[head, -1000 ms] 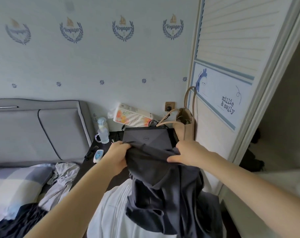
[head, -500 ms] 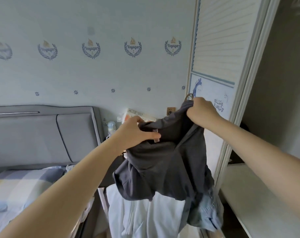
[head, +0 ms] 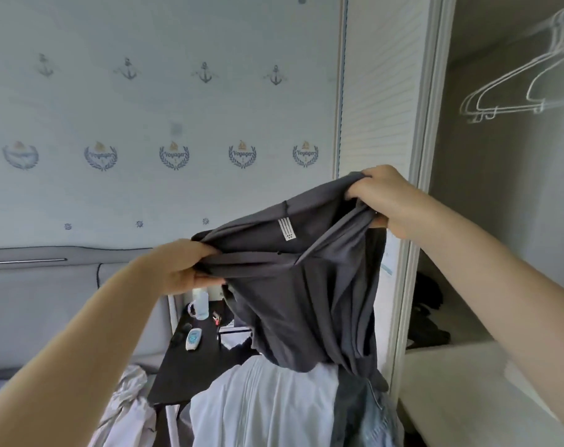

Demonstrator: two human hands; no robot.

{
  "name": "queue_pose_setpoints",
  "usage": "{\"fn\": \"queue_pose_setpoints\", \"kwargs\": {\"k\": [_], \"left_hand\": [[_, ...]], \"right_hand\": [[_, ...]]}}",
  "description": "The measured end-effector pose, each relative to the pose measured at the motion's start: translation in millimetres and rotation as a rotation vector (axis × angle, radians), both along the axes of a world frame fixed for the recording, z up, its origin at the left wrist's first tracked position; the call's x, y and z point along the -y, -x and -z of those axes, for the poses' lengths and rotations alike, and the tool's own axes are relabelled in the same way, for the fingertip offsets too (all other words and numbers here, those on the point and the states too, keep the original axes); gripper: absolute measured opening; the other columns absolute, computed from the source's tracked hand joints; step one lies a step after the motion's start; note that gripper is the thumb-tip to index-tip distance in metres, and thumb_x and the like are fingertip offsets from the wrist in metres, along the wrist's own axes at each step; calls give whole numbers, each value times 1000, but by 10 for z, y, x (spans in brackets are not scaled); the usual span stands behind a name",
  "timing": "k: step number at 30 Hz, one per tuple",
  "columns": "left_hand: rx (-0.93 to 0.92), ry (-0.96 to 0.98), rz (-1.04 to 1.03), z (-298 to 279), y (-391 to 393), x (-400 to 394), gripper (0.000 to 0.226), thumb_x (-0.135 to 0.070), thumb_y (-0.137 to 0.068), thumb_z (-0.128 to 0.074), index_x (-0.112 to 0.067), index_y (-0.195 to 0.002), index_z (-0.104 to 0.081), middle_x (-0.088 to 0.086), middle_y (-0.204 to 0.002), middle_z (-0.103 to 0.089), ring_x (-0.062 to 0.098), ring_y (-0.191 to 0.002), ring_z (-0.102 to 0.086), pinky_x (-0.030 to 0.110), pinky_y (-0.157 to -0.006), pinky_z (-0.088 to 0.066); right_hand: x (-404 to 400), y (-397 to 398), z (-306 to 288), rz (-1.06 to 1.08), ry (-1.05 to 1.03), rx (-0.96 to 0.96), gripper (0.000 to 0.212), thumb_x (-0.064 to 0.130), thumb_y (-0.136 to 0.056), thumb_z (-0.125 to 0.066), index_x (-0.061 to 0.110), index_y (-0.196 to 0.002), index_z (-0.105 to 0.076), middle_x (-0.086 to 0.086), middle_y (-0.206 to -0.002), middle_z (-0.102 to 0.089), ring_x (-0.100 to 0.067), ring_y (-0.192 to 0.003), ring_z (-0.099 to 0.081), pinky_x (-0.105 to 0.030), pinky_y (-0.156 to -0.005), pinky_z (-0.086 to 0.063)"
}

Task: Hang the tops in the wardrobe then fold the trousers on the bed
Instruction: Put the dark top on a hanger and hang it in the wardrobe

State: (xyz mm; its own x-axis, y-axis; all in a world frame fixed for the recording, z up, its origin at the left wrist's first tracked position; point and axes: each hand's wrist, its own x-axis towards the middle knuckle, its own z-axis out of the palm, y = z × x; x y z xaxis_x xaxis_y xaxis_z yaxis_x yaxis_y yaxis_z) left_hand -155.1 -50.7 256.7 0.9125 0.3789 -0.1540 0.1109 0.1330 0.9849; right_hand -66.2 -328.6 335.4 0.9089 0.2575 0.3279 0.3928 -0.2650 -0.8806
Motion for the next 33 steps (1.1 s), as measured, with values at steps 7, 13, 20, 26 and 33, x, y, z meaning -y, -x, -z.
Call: {"fn": "queue_pose_setpoints", "kwargs": {"k": [7,13,20,26,33], "left_hand": [[220,283,55,-495,341,62,16,2,-90,-49,-6,-90,-62,11,-75,-70,22,-65,-70,35,-55,-60],[434,224,301,-1033,616,117,2,-12,-63,-63,-12,-65,-63,3,-73,-63,19,-66,-68,25,-62,-58],[321,207,153,-1049,350,41,4,-17,-61,-66,-16,-63,-68,2,-68,-69,20,-57,-68,30,-59,-59],[138,332,69,-413,-148,-88,13,-8,-94,-54,-6,-84,-61,10,-61,-68,20,-48,-67,27,-48,-57],[99,290,142,-416,-918,416,25,-23,-98,-54,-4,-86,-64,11,-66,-70,27,-66,-67,36,-62,-57]], "right_hand": [[185,230,-117,21,283,197,19,33,-80,-67,15,-86,-71,-3,-76,-68,-17,-73,-66,-25,-56,-55],[197,434,-520,71,-93,308,22,36,-82,-52,17,-73,-56,1,-69,-53,-16,-67,-53,-31,-63,-43],[104,255,-361,48,-125,96,20,30,-75,-69,11,-78,-71,-4,-75,-72,-15,-66,-68,-25,-61,-50],[437,-233,304,337,251,140,33,51,-62,-73,19,-71,-65,1,-73,-67,-17,-69,-65,-31,-61,-53],[763,-571,590,165,431,-110,51,61,-67,-76,18,-92,-65,-3,-84,-72,-16,-70,-70,-23,-48,-54]]}}
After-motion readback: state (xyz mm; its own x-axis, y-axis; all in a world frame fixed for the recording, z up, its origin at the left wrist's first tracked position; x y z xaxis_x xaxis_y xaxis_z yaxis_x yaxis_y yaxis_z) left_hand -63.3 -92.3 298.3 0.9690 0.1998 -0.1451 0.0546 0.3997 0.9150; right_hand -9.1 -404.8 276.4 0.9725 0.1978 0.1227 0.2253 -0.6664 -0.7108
